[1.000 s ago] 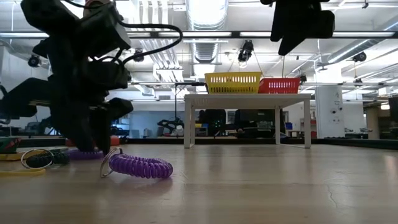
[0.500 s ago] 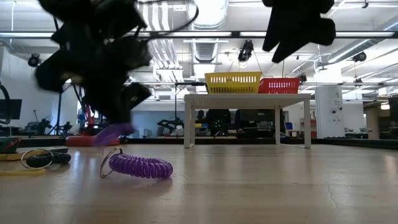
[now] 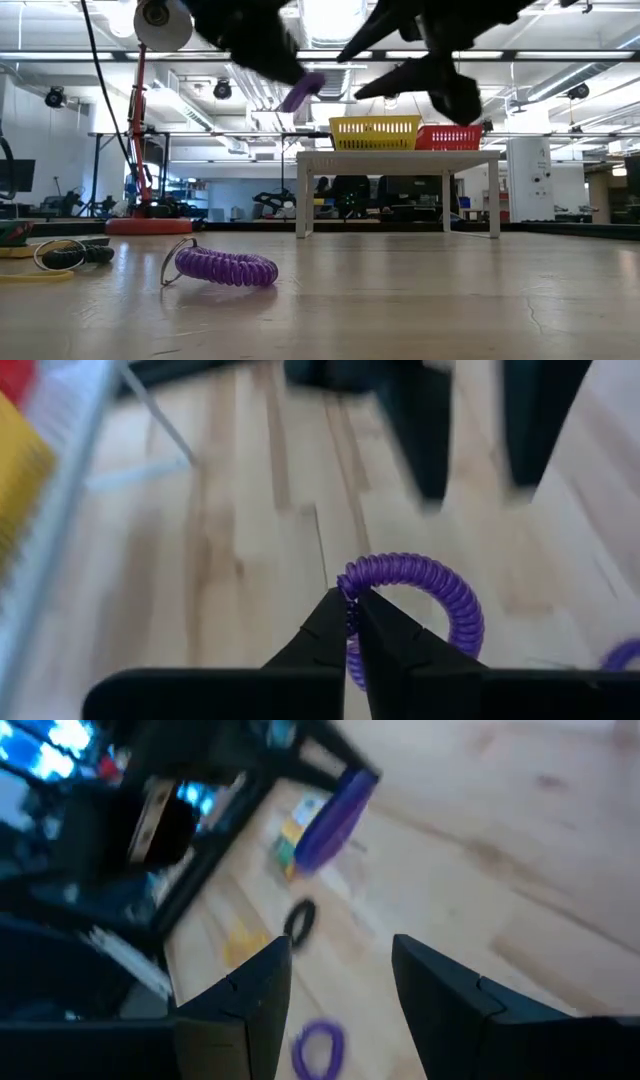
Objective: Pick & Place Office Desk Supplies
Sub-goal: Put the purple spring keychain in the red bin on the shelf
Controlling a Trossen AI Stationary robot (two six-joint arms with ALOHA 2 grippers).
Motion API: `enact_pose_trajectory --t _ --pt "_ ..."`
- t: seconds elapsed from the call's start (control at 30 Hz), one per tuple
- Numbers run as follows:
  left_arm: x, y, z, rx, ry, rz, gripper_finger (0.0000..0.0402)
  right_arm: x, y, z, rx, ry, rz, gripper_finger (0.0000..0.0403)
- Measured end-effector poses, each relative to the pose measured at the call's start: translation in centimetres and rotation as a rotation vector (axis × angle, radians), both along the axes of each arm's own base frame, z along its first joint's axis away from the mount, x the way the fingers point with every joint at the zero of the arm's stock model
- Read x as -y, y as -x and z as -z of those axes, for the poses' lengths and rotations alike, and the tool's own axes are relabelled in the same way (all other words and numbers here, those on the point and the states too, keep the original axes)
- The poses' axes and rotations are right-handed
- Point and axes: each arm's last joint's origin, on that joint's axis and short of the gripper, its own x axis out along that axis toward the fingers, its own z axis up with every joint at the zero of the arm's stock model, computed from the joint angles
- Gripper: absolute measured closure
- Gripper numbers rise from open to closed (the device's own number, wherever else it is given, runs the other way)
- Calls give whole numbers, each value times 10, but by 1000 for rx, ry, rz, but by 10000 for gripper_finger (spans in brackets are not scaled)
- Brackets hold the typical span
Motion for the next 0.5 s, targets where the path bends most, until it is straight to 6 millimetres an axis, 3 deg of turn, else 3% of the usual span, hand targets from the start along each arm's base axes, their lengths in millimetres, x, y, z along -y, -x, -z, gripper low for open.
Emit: enact_pose_trajectory --t 0.2,0.33,0.5 --pt "1 -8 -23 70 -52 49 386 12 -8 -9 119 80 65 234" --pt "1 -8 -23 69 -53 47 386 14 -13 -20 154 124 63 234" --pt "1 -7 -21 62 -54 45 386 17 -14 -19 149 118 79 235"
